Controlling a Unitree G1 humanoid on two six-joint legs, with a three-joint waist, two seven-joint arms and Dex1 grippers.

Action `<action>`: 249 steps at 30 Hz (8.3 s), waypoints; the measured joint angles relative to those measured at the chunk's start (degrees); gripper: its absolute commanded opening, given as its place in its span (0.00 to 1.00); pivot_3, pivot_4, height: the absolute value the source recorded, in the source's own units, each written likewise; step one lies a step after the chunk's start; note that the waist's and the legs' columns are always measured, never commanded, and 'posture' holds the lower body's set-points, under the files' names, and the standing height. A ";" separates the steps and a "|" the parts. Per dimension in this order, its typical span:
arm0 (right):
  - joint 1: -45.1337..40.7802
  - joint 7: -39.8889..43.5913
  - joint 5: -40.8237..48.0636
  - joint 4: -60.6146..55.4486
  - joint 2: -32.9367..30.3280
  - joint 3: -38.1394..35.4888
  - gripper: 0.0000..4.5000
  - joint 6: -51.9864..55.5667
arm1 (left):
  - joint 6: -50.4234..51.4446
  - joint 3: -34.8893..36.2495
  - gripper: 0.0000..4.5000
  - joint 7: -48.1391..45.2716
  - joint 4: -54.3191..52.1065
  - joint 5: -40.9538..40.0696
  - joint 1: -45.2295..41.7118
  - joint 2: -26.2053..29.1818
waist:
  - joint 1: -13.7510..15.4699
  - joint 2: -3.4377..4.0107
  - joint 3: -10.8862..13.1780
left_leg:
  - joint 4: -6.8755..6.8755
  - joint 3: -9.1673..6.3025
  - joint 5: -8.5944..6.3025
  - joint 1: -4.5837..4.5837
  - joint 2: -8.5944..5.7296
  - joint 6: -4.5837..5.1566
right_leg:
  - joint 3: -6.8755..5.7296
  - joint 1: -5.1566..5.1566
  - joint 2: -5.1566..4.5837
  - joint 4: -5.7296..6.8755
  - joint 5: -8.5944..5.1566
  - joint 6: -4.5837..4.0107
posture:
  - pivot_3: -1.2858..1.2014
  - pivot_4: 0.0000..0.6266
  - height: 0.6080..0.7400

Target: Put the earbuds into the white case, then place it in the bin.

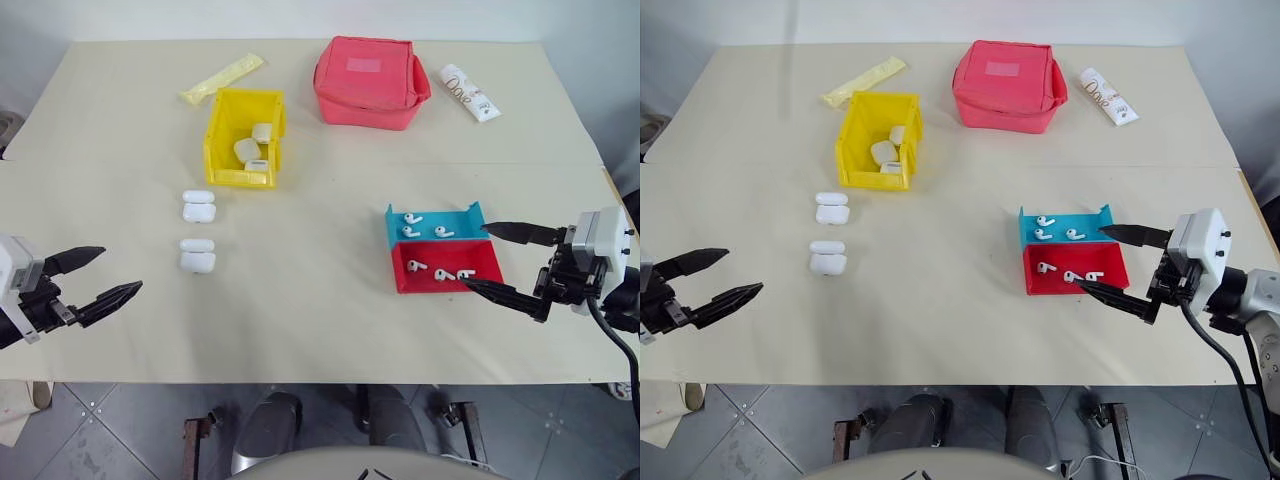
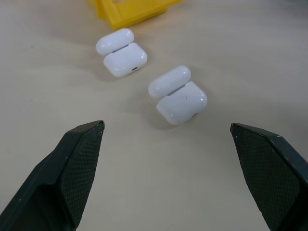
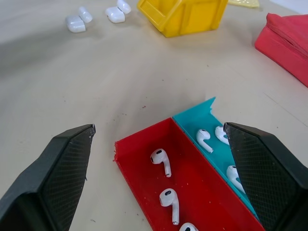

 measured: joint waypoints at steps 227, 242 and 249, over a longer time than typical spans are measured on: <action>-38.63 -13.06 -15.72 -0.41 -12.44 47.07 0.35 42.48 | -20.49 -45.70 0.62 2.24 -3.42 4.85 -24.00 -26.76 | 1.32 -0.39 -0.23 | 0.43 1.64 0.22 -0.59 0.87 -0.18 | 1.08 -0.96 1.13 -0.15 1.01 -0.09 | 0.52 0.24 1.00; -37.12 -9.65 -20.10 1.61 -11.08 47.34 0.35 40.09 | -18.91 -45.68 0.62 3.57 -5.99 4.85 -22.26 -26.19 | 1.30 -0.39 -0.23 | 0.47 1.64 0.21 -0.62 0.86 -0.18 | 1.08 -0.97 1.13 -0.12 1.02 -0.09 | 0.52 0.24 1.00; -36.78 -9.12 -21.30 1.96 -10.04 47.34 0.35 39.88 | -18.55 -45.67 0.62 4.12 -7.42 4.85 -21.86 -25.98 | 1.32 -0.40 -0.24 | 0.49 1.64 0.21 -0.62 0.87 -0.19 | 1.08 -0.96 1.14 -0.12 1.02 -0.09 | 0.52 0.24 1.00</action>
